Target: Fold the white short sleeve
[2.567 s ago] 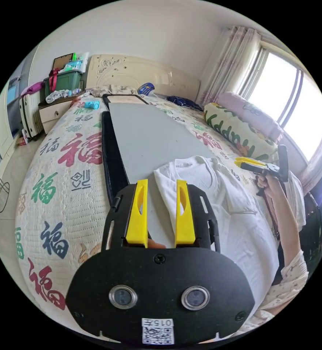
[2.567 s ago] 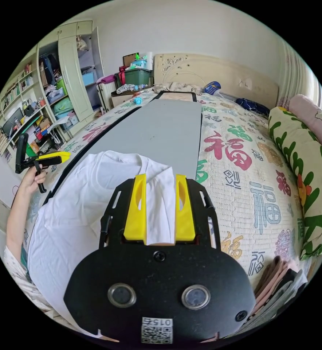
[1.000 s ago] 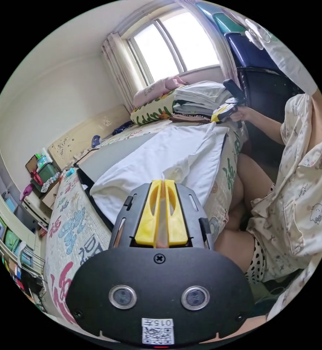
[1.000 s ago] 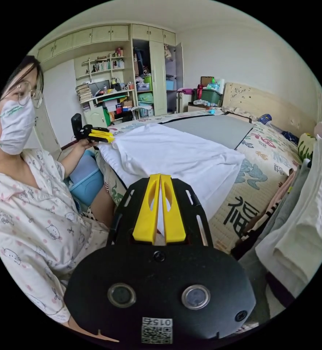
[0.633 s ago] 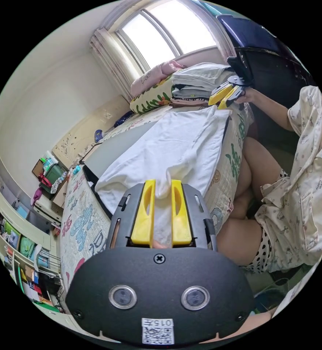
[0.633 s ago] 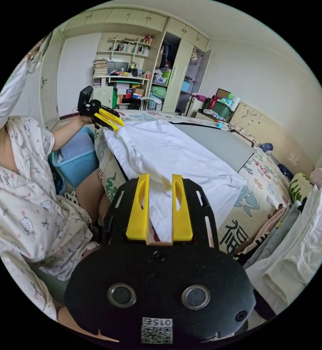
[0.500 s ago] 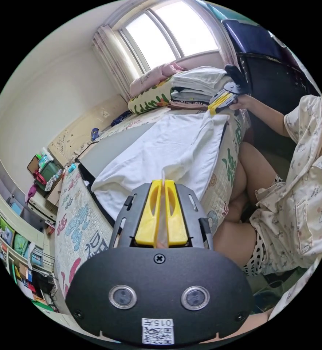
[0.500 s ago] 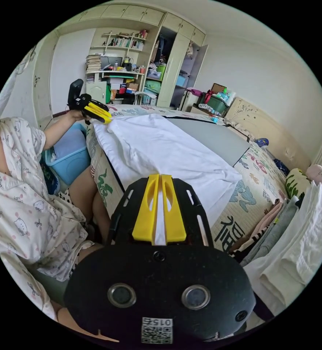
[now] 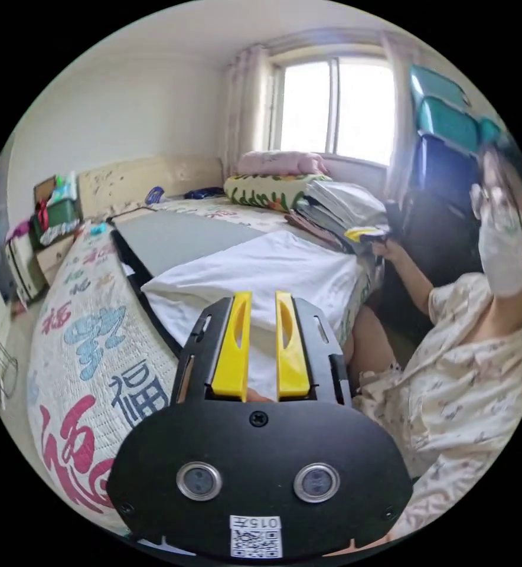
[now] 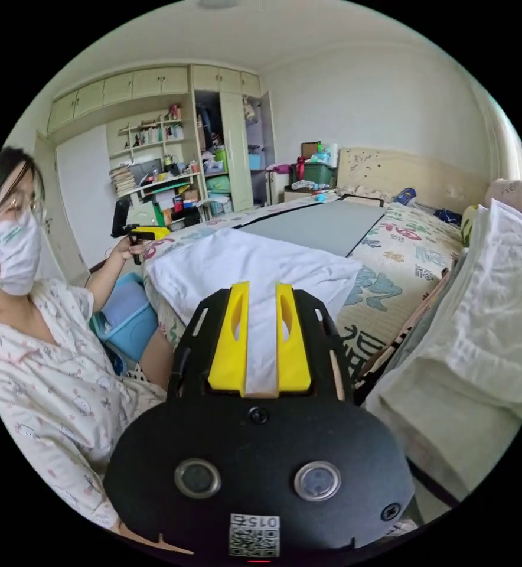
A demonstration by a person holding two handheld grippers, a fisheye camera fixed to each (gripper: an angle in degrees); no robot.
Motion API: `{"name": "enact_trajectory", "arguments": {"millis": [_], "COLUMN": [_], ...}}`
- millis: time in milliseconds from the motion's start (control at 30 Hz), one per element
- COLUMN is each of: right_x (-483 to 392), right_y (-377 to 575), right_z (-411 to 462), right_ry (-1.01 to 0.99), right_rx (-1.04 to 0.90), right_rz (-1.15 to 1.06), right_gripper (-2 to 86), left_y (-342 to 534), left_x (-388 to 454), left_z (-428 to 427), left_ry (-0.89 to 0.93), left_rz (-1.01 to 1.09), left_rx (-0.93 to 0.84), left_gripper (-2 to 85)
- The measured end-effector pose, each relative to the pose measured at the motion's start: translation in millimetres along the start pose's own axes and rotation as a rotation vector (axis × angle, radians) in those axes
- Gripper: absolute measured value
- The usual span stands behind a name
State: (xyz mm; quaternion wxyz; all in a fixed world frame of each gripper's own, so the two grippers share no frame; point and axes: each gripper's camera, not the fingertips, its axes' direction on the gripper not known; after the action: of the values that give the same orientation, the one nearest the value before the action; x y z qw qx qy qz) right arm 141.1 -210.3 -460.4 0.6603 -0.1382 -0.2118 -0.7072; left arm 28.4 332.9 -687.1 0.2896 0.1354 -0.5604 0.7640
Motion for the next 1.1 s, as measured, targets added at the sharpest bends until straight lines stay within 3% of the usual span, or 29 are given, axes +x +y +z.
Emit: {"name": "enact_trajectory", "arguments": {"millis": [233,433,533,600,800,1000,1100], "right_x": [110.9,208.1,223.5,226.4,233.2,229.9,176.0], "right_y": [-92.7,-118.1,-125.1,-129.1,-152.0,-170.3,-169.4], "right_z": [92.8,175.3,201.5,209.0,215.4,259.5,252.0], "right_ry": [0.01,0.119,-0.074,-0.053,0.144,0.382,0.546], "right_rx": [-0.064,-0.191,-0.234,-0.24,-0.158,-0.249,-0.222], "right_rz": [0.358,0.556,0.514,0.515,0.474,0.435,0.251], "right_gripper": [13.4,12.5,4.4,1.7,0.3,4.3,7.0], "left_y": [16.1,43.1,54.6,62.5,73.9,67.3,86.1], "left_x": [-199.3,-267.6,-277.9,-282.7,-304.6,-336.4,-340.9], "left_z": [97.9,168.2,187.1,195.2,193.9,241.4,243.4], "left_ry": [-0.011,-0.055,-0.061,-0.045,-0.071,-0.044,-0.031], "left_rz": [-0.475,-0.529,-0.485,-0.461,-0.398,-0.41,-0.418], "left_rx": [-0.091,-0.194,-0.232,-0.242,-0.122,-0.129,-0.098], "left_gripper": [13.8,12.5,8.3,4.5,1.5,3.5,5.8]}}
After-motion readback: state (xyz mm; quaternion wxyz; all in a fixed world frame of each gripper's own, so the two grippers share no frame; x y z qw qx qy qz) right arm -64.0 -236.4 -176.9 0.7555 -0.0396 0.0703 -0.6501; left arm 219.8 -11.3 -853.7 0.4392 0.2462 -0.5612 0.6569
